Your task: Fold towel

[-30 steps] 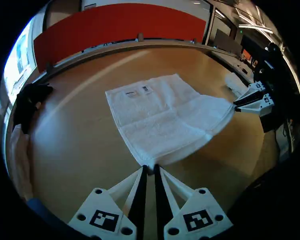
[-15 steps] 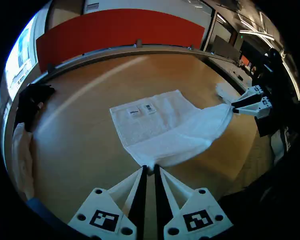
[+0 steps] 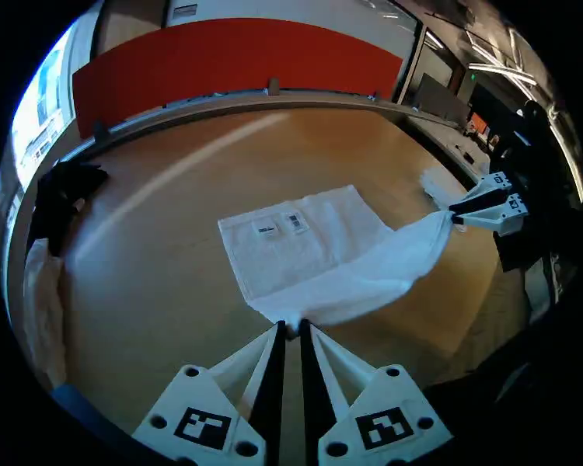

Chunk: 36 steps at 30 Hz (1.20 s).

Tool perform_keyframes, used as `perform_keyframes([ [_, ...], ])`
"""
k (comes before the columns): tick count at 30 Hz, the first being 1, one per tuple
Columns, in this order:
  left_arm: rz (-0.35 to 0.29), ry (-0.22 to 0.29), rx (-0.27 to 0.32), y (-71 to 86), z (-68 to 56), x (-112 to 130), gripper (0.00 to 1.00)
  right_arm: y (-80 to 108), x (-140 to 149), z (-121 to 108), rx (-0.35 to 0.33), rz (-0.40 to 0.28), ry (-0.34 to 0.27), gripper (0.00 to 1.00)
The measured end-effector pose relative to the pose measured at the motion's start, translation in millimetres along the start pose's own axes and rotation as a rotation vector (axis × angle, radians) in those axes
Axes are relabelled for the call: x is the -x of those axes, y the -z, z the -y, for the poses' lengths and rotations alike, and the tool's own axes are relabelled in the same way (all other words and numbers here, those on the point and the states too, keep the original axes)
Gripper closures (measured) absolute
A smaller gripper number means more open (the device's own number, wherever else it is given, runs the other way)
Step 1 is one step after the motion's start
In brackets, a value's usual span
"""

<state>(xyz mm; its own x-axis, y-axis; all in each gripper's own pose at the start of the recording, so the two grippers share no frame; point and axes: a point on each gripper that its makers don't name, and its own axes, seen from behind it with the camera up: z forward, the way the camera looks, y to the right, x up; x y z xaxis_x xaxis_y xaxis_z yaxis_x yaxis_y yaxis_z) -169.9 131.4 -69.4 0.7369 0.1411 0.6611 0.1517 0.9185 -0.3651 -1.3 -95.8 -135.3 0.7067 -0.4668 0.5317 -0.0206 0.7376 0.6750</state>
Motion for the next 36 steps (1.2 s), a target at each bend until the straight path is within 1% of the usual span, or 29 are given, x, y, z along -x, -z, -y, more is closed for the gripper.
perform_keyframes([
  [6,-0.009,0.021,0.0,-15.7,8.9,-16.3,0.87,-20.1,-8.6,-10.5,-0.007,-0.005,-0.004,0.85],
  [9,-0.01,0.039,0.003,-26.1,11.9,-21.2,0.87,-33.0,-9.3,-15.0,-0.013,-0.004,-0.017,0.86],
  [14,-0.01,0.075,-0.003,-44.5,20.4,-26.5,0.87,-53.2,-8.3,-24.3,-0.009,-0.002,-0.038,0.86],
  [18,-0.001,0.098,-0.005,-57.7,26.8,-27.9,0.87,-63.6,-7.3,-29.7,-0.006,0.003,-0.05,0.86],
  [26,0.019,0.108,-0.009,-76.9,38.4,-30.6,0.87,-77.8,-6.0,-38.8,-0.003,0.012,-0.059,0.86],
  [30,0.029,0.127,-0.011,-88.8,45.3,-34.5,0.87,-91.2,-7.4,-47.1,0.0,0.019,-0.065,0.86],
  [36,0.038,0.168,-0.013,-106.5,56.5,-45.9,0.87,-112.7,-14.2,-63.6,0.011,0.028,-0.07,0.86],
])
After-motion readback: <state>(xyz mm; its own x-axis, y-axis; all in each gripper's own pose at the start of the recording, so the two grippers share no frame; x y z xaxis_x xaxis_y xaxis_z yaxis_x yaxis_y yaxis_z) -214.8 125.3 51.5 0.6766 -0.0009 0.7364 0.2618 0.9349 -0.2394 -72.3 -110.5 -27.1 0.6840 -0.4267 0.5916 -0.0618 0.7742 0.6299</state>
